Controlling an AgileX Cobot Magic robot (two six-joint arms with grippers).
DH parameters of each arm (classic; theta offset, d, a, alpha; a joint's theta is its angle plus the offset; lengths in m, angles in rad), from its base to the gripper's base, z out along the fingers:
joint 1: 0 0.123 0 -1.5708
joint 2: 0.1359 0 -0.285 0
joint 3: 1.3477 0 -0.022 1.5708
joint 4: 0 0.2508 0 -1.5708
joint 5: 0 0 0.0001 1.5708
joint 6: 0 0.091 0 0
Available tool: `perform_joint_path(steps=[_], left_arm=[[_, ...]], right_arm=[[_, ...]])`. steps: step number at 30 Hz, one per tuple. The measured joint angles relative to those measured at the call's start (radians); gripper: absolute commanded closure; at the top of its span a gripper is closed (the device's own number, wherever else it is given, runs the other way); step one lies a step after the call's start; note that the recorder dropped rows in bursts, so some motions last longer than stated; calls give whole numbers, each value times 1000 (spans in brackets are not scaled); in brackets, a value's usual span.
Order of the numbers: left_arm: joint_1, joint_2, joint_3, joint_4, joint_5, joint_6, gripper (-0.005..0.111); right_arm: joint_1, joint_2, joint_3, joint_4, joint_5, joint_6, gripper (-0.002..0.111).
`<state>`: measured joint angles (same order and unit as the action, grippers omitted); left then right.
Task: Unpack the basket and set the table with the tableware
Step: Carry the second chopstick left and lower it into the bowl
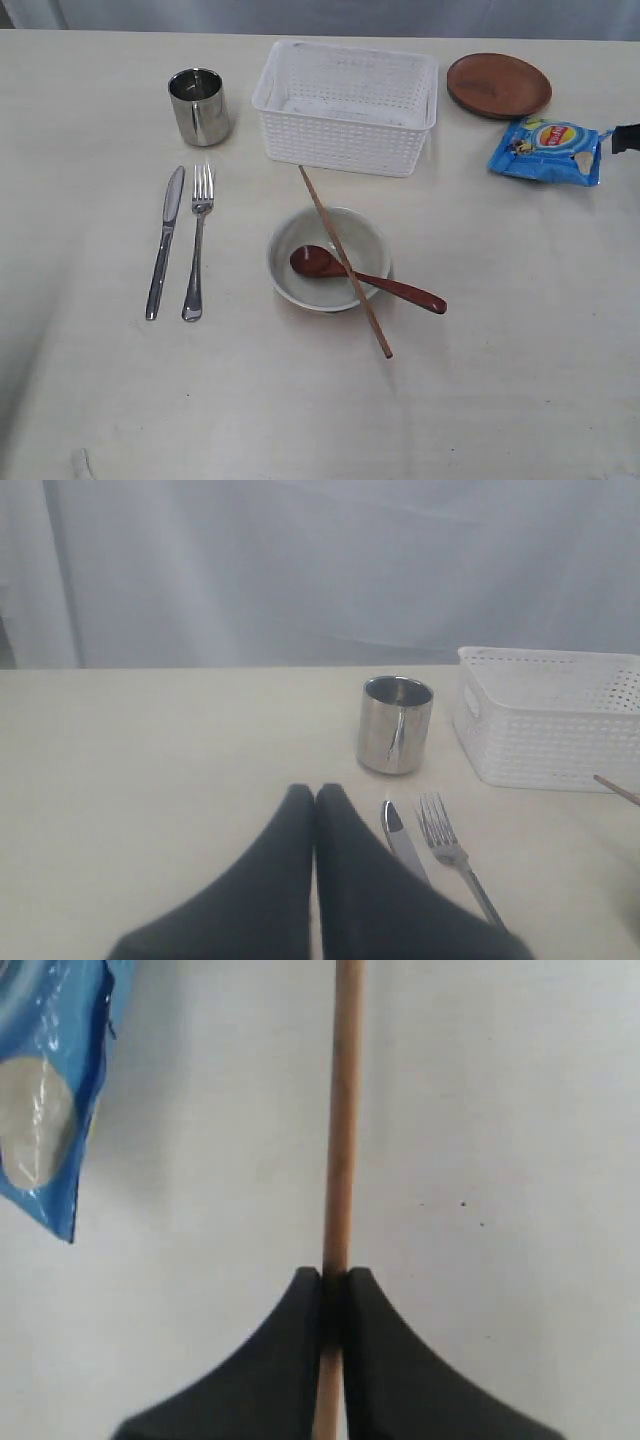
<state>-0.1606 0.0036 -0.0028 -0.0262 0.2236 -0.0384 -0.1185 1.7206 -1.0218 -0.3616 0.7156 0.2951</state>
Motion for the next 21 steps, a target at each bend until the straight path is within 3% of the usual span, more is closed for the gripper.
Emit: perform_joint_path(steps=[3, 8, 11, 13, 15, 21], left_arm=[[0, 0, 0, 0, 0, 0, 107], [0, 0, 0, 0, 0, 0, 107], [0, 0, 0, 0, 0, 0, 107], [0, 0, 0, 0, 0, 0, 107], [0, 0, 0, 0, 0, 0, 107], [0, 0, 0, 0, 0, 0, 107]], right_arm=[[0, -57, 0, 26, 5, 15, 109], [93, -132, 0, 309, 16, -131, 109], [222, -140, 0, 419, 34, -197, 109], [413, -140, 0, 456, 78, -216, 109], [532, -144, 0, 486, 112, -216, 109], [797, -149, 0, 608, 94, -214, 109]])
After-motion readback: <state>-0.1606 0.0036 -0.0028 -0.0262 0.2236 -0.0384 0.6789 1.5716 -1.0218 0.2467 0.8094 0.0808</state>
